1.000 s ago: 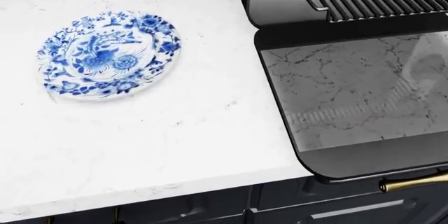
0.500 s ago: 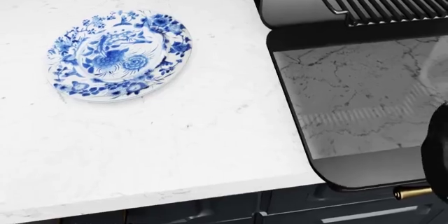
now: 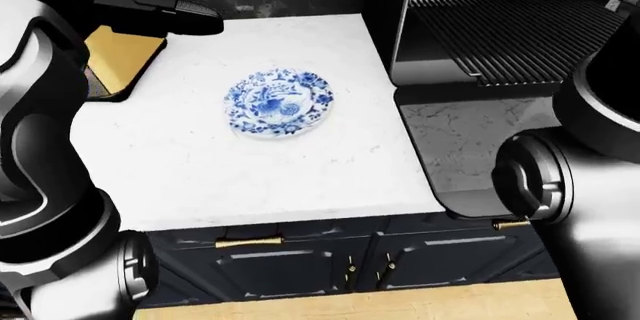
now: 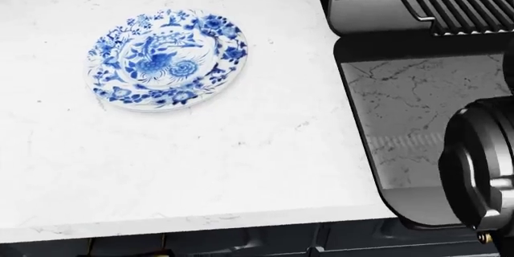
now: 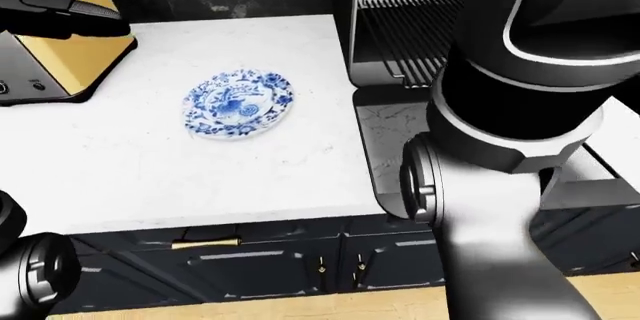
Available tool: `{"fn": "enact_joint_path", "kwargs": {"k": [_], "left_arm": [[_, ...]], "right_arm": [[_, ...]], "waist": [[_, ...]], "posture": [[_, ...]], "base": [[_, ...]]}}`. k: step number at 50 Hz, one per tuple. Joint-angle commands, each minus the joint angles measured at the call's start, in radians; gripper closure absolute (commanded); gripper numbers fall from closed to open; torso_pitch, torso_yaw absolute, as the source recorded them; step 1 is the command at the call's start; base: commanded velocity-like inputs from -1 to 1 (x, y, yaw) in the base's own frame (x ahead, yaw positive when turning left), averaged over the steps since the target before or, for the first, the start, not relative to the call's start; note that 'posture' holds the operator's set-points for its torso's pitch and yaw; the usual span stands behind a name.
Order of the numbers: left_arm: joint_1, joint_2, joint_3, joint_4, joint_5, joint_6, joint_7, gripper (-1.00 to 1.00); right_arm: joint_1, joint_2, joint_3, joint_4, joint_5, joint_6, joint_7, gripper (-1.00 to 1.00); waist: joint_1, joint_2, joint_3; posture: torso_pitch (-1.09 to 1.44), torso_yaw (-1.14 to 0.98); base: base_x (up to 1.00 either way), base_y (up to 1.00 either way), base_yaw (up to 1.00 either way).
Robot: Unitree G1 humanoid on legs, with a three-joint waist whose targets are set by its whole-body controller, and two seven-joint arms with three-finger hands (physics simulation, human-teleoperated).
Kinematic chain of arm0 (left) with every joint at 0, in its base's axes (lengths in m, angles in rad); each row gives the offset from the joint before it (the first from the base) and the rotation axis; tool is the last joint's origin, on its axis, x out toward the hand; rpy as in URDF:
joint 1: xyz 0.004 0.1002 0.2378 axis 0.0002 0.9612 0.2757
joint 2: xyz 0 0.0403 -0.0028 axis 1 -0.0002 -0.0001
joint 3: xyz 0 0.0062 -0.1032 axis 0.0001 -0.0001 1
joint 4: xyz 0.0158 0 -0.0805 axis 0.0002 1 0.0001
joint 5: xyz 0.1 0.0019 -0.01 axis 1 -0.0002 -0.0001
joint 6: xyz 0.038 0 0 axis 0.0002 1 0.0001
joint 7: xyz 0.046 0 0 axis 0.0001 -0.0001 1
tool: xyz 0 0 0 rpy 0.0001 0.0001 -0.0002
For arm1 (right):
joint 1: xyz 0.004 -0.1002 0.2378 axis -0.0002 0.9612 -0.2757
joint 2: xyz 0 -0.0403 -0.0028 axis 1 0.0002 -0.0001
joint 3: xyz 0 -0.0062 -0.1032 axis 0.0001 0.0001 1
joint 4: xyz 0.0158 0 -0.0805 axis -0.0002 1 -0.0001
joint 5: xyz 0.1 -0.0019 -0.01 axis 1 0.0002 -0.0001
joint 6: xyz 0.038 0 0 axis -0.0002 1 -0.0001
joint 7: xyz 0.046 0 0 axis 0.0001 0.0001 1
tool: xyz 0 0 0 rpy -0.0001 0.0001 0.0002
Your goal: Pick the scone from the rack and place it on the plate on the counter.
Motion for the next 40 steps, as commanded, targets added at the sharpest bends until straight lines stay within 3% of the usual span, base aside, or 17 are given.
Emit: {"fn": "enact_joint_path", "kwargs": {"k": [1,21,31,40], "left_arm": [[-0.027,0.015,0.016,-0.026,0.004,-0.024,0.006,-1.00],[-0.030,0.039,0.020,-0.033,-0.012,-0.007,0.014,-1.00],[-0.025,0.042,0.020,-0.036,-0.004,-0.006,0.010,-1.00],[-0.014,0.049,0.031,-0.054,-0.010,0.009,0.003,-1.00]], "right_arm": [[-0.041,-0.001,-0.008,0.002,0.006,-0.040,-0.018,1.00],[-0.081,0.052,0.008,0.190,0.075,-0.209,-0.086,1.00],[-0.139,0.064,0.026,0.566,0.028,-0.489,-0.091,1.00],[-0.155,0.081,0.028,0.793,-0.017,-0.642,-0.101,1.00]], "waist": [[0.007,0.004,-0.030],[0.148,0.027,-0.052],[0.201,0.035,-0.066],[0.246,0.039,-0.074]], "posture": [[0.00,0.26],[0.00,0.36],[0.00,0.41],[0.00,0.46]], "base": [[0.00,0.00,0.00],[0.00,0.00,0.00],[0.00,0.00,0.00],[0.00,0.00,0.00]]}}
